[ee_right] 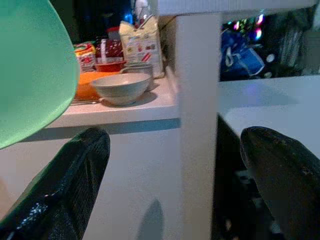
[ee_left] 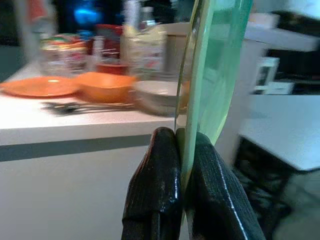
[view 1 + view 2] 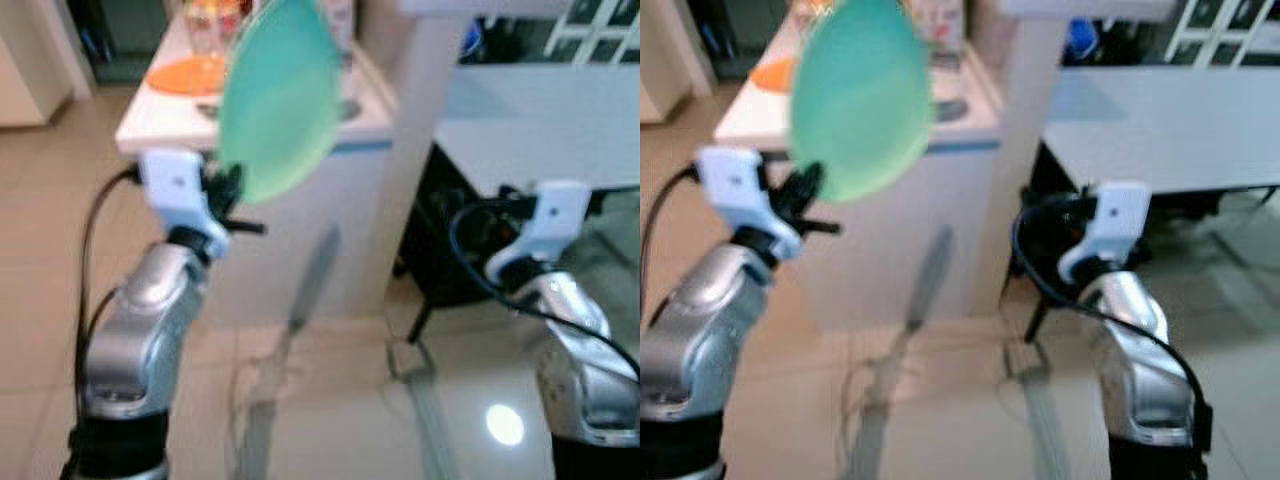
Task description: Setting the table
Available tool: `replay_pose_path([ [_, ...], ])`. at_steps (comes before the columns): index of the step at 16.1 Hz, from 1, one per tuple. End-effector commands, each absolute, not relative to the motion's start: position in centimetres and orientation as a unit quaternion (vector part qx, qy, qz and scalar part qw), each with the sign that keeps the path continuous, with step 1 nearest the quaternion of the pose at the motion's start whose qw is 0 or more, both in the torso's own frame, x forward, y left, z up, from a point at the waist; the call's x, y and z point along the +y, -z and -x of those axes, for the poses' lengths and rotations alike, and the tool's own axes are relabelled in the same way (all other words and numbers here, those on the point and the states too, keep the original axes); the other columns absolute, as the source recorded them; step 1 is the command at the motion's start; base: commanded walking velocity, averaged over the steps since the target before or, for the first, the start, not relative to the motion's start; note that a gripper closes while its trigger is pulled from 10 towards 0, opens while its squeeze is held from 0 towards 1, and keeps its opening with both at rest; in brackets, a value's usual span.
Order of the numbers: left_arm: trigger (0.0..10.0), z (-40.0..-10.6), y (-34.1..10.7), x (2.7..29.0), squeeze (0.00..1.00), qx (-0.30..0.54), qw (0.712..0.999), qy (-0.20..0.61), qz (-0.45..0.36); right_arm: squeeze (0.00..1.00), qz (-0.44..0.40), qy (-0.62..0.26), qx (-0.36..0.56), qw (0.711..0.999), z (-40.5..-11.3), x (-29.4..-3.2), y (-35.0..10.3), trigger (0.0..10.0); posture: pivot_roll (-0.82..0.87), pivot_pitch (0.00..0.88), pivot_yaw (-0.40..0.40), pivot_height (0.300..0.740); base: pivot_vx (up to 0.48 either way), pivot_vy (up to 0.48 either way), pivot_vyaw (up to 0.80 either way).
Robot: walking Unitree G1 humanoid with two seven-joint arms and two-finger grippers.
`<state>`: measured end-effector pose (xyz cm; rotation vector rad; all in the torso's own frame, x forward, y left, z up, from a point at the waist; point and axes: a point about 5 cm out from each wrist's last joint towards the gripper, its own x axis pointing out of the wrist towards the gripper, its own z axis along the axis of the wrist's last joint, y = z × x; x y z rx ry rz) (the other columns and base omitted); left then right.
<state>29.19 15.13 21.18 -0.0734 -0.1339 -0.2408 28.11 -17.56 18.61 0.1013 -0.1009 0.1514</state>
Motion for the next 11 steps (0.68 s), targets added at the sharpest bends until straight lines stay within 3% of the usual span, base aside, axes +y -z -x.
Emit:
replay_pose_path([
  [1, 10.0, -29.1, -22.1, 15.9, 0.00, -0.092, 0.990, 0.104, 0.033, 0.00, -0.049, -0.077, -0.045, 0.995, -28.2, -17.2, -18.6, 10.0, 0.01, 0.000, 0.000, 0.740, 0.000, -0.364, 0.00],
  [4, 10.0, -29.1, -22.1, 15.9, 0.00, -0.091, 0.990, 0.103, 0.033, 0.00, -0.012, -0.061, -0.037, 0.997, -28.3, -17.4, -18.3, 10.0, 0.01, 0.000, -0.001, 0.740, 0.000, -0.361, 0.00],
  [8, 10.0, -29.1, -22.1, 15.9, 0.00, -0.090, 0.990, 0.101, 0.032, 0.00, -0.009, -0.045, -0.031, 0.998, -28.4, -17.8, -18.2, 10.0, 0.01, 0.000, -0.003, 0.740, 0.000, -0.359, 0.74],
  [11, 10.0, -29.1, -22.1, 16.0, 0.00, -0.090, 0.990, 0.100, 0.034, 0.00, -0.030, -0.020, -0.031, 0.999, -28.5, -18.5, -18.2, 10.0, 0.01, 0.000, -0.004, 0.740, 0.000, -0.360, 0.00],
])
